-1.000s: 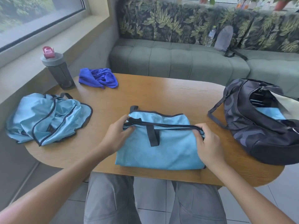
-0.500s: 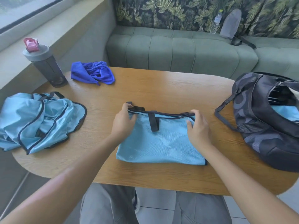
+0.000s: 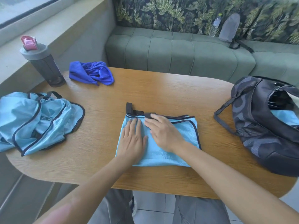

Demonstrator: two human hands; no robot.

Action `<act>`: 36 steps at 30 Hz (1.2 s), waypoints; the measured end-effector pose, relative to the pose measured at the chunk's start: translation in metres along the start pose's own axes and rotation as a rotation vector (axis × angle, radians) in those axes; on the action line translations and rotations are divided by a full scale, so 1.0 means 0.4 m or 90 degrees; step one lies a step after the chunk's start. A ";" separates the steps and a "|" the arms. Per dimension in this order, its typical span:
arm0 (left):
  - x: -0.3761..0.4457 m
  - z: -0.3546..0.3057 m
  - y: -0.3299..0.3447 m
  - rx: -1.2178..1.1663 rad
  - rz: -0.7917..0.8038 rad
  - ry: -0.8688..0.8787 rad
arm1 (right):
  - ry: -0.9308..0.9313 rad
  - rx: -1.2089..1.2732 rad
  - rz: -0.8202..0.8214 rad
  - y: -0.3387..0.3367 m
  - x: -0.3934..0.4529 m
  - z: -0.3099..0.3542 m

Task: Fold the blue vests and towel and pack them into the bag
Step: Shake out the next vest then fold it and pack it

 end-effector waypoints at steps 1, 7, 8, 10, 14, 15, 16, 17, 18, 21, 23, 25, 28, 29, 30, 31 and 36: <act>0.000 0.001 0.001 0.005 0.023 0.003 | 0.017 -0.017 0.039 0.004 0.013 -0.027; 0.022 0.064 -0.001 0.069 0.046 0.137 | 0.109 0.123 0.143 0.001 -0.001 -0.086; 0.029 0.084 -0.007 0.074 0.060 0.175 | 0.127 0.151 0.125 -0.011 -0.007 -0.083; 0.054 0.127 -0.029 0.085 0.104 0.256 | 0.177 0.201 0.098 -0.043 -0.013 -0.082; 0.102 0.164 -0.093 0.157 0.137 0.381 | 0.314 0.384 0.047 -0.101 -0.026 -0.084; 0.106 0.156 -0.102 0.130 0.127 0.387 | 0.346 0.453 0.024 -0.108 -0.029 -0.091; 0.104 0.141 -0.107 0.077 0.107 0.372 | 0.366 0.509 0.010 -0.112 -0.032 -0.100; 0.095 0.121 -0.104 0.012 0.081 0.339 | 0.377 0.533 0.014 -0.113 -0.037 -0.111; 0.083 0.095 -0.098 -0.053 0.051 0.294 | 0.378 0.534 0.040 -0.112 -0.040 -0.122; 0.048 0.015 -0.068 -0.194 -0.001 0.181 | 0.358 0.498 0.178 -0.093 -0.043 -0.128; 0.035 -0.012 -0.051 -0.224 -0.002 0.152 | 0.321 0.496 0.195 -0.080 -0.027 -0.115; 0.031 -0.018 -0.042 -0.217 0.015 0.144 | 0.285 0.501 0.181 -0.075 -0.008 -0.101; 0.029 -0.014 -0.044 -0.193 0.030 0.167 | 0.249 0.482 0.168 -0.078 0.016 -0.092; 0.029 -0.014 -0.046 -0.184 0.032 0.181 | 0.237 0.459 0.169 -0.082 0.022 -0.093; 0.028 -0.013 -0.048 -0.173 0.031 0.198 | 0.224 0.424 0.171 -0.088 0.027 -0.099; 0.029 -0.010 -0.047 -0.157 0.029 0.214 | 0.210 0.383 0.176 -0.095 0.029 -0.109; 0.033 -0.004 -0.050 -0.073 0.065 0.285 | 0.169 0.235 0.298 -0.132 -0.006 -0.160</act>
Point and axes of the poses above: each hand's wrist, its own x-axis towards the middle knuckle, its own y-axis out of the palm, z = x × y, the point moved 2 cm from there along x, towards the middle knuckle, and after that the axes turned 11 degrees about z, right-handed, at the moved point
